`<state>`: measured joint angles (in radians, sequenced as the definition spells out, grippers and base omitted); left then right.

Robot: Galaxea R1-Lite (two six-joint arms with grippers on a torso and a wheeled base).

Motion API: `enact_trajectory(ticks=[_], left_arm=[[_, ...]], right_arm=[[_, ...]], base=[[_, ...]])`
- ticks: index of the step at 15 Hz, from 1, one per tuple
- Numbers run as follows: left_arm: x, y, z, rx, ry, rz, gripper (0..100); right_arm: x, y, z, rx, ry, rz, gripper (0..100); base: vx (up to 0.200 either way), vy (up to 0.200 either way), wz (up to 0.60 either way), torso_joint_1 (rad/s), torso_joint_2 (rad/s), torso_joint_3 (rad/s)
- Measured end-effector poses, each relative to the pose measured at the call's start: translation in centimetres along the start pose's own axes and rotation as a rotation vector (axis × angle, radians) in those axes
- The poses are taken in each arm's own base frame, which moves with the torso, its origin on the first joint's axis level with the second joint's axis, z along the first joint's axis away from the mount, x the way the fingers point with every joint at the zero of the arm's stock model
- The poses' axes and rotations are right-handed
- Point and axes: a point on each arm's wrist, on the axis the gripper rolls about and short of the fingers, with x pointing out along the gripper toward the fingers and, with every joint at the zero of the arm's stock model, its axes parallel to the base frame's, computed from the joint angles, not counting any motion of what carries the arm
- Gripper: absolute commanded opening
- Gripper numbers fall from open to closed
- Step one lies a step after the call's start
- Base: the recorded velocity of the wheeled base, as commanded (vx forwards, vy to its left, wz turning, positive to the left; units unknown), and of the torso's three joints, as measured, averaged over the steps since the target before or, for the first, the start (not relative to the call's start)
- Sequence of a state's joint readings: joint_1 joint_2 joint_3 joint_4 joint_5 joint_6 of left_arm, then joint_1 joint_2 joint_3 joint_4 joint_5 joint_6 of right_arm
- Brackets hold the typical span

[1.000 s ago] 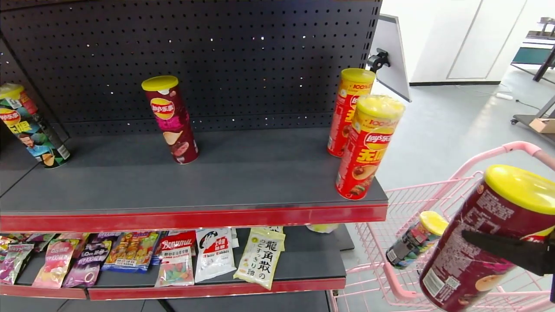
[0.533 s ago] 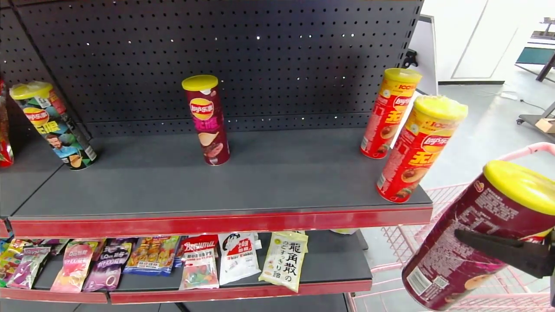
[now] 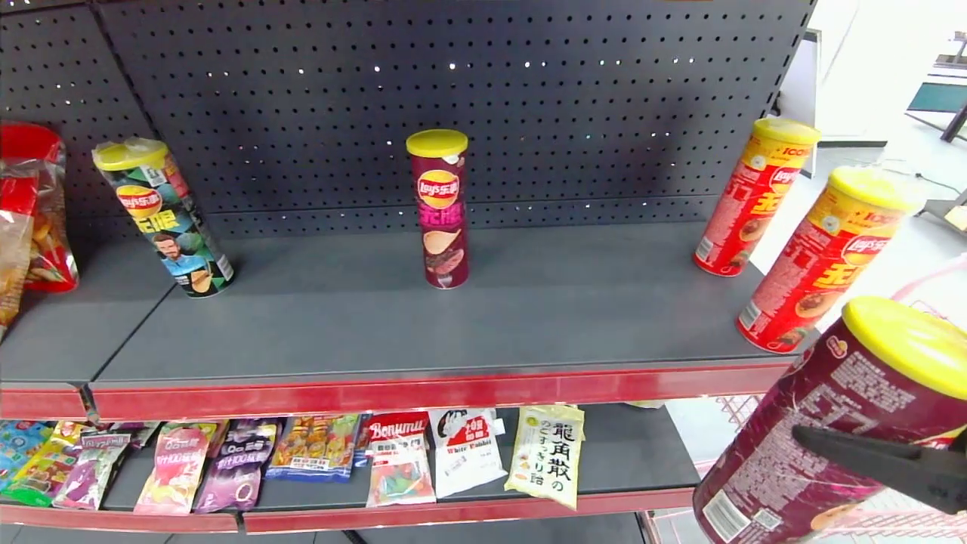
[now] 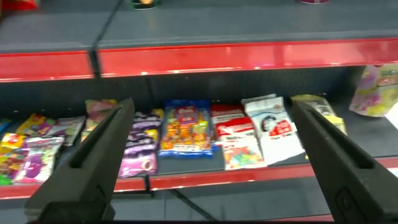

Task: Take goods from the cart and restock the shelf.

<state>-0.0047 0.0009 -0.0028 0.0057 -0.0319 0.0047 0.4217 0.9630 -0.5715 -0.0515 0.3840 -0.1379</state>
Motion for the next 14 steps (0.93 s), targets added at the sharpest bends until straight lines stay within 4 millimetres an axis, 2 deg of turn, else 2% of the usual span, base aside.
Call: enact_trajectory(ticks=[3, 9, 14], left_arm=[[0.00, 0.00, 0.00, 0.001, 0.000, 0.000, 100], [0.00, 0.00, -0.02, 0.001, 0.002, -0.001, 100], [0.00, 0.00, 0.00, -0.003, 0.000, 0.000, 100]], right_arm=[[-0.02, 0.18, 0.02, -0.006, -0.003, 0.013, 0], [-0.13, 0.30, -0.12, -0.007, -0.004, 0.017, 0], [-0.13, 0.31, -0.13, -0.008, -0.003, 0.017, 0]], base=[[0.000, 0.000, 0.00, 0.000, 0.00, 0.000], [0.200, 0.000, 0.00, -0.001, 0.00, 0.002], [0.000, 0.000, 0.00, 0.000, 0.00, 0.000]])
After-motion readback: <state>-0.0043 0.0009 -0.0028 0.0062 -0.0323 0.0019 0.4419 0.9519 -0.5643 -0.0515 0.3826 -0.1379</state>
